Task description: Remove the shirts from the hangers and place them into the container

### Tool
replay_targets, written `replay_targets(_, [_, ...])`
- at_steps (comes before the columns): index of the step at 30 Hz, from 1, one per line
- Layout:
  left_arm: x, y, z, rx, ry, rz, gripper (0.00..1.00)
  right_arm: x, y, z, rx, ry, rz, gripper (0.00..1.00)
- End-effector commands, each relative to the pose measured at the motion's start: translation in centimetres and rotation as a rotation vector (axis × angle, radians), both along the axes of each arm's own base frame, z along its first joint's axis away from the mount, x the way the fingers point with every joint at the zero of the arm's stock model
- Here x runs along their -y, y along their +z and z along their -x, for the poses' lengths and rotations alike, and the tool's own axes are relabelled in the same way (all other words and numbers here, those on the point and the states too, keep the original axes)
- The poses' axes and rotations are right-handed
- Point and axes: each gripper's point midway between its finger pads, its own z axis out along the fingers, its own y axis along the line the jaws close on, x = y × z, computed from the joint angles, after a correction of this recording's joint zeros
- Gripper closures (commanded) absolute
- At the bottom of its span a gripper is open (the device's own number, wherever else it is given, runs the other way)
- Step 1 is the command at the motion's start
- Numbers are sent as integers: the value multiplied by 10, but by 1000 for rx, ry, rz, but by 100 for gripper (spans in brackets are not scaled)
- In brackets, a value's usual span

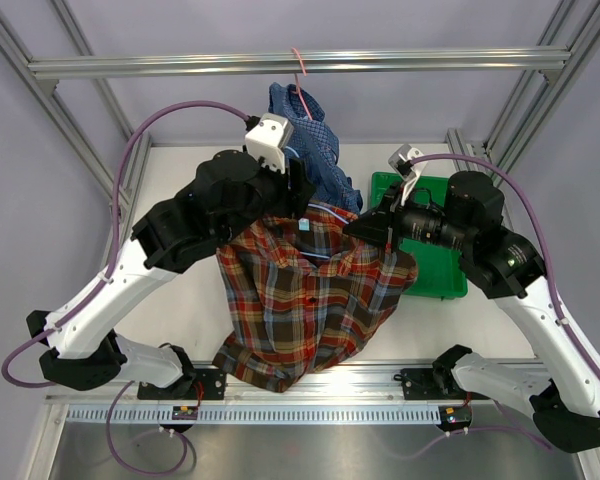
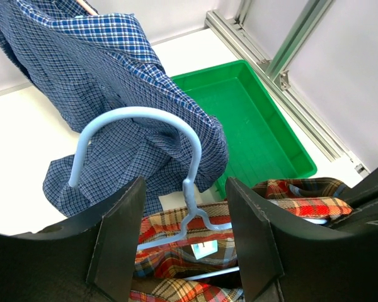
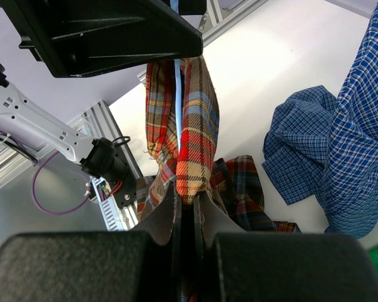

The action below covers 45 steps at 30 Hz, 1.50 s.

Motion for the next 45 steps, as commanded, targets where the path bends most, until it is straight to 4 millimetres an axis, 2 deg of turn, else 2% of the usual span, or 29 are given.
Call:
replay_targets(1, [-10, 32, -2, 72, 38, 58, 42, 0, 25, 3, 75, -2, -48, 100])
replay_targets(3, [-10, 30, -3, 68, 42, 51, 43, 0, 25, 4, 78, -4, -51, 100])
replay_targets(7, [-9, 31, -4, 76, 44, 59, 55, 0, 27, 7, 77, 3, -52, 100])
replay_targets(13, [-6, 32, -5, 79, 41, 65, 64, 0, 27, 8, 78, 0, -45, 100])
replay_targets(17, [-10, 34, -3, 83, 43, 79, 100, -1, 23, 5, 72, -9, -37, 100])
replay_targets(22, [-14, 38, 1, 90, 37, 101, 100, -5, 24, 2, 52, -7, -27, 100])
replay_targets(23, [-14, 39, 1, 91, 38, 102, 100, -7, 21, 0, 44, -7, -21, 93])
replay_targets(24, [-14, 38, 1, 93, 36, 96, 100, -6, 22, -1, 41, -17, -20, 64])
replay_targets(25, [-14, 38, 1, 94, 37, 94, 100, -5, 28, -3, 46, -35, -26, 54])
replay_targets(27, [-18, 37, -3, 102, 65, 79, 100, 2, 33, -5, 44, -82, -20, 40])
replay_targets(28, [-20, 36, -5, 110, 79, 64, 100, 8, 45, -5, 60, -108, -35, 37])
replay_targets(29, [-23, 35, -8, 117, 98, 52, 100, 16, 47, -3, 56, -146, -31, 30])
replay_targets(30, [-24, 36, -9, 126, 103, 41, 100, 20, 49, 0, 64, -148, -24, 15])
replay_targets(31, [-24, 37, -11, 130, 110, 36, 100, 25, 54, 6, 70, -152, -26, 13])
replay_targets(36, [-37, 53, -12, 169, 143, 12, 100, 44, 31, 8, 74, -224, 15, 12])
replay_targets(38, [-51, 64, -9, 183, 169, 12, 100, 52, 21, 14, 88, -241, 10, 11])
replay_targets(39, [-57, 68, -6, 191, 175, 10, 100, 53, 9, 14, 82, -243, 29, 11])
replay_targets(40, [-63, 68, -4, 188, 179, -2, 100, 57, 8, 17, 92, -249, 26, 11])
replay_targets(41, [-72, 79, -2, 202, 191, 17, 100, 56, 3, 20, 88, -231, 35, 11])
replay_targets(45, [-85, 90, 5, 213, 193, 20, 100, 56, -13, 14, 96, -236, 71, 12])
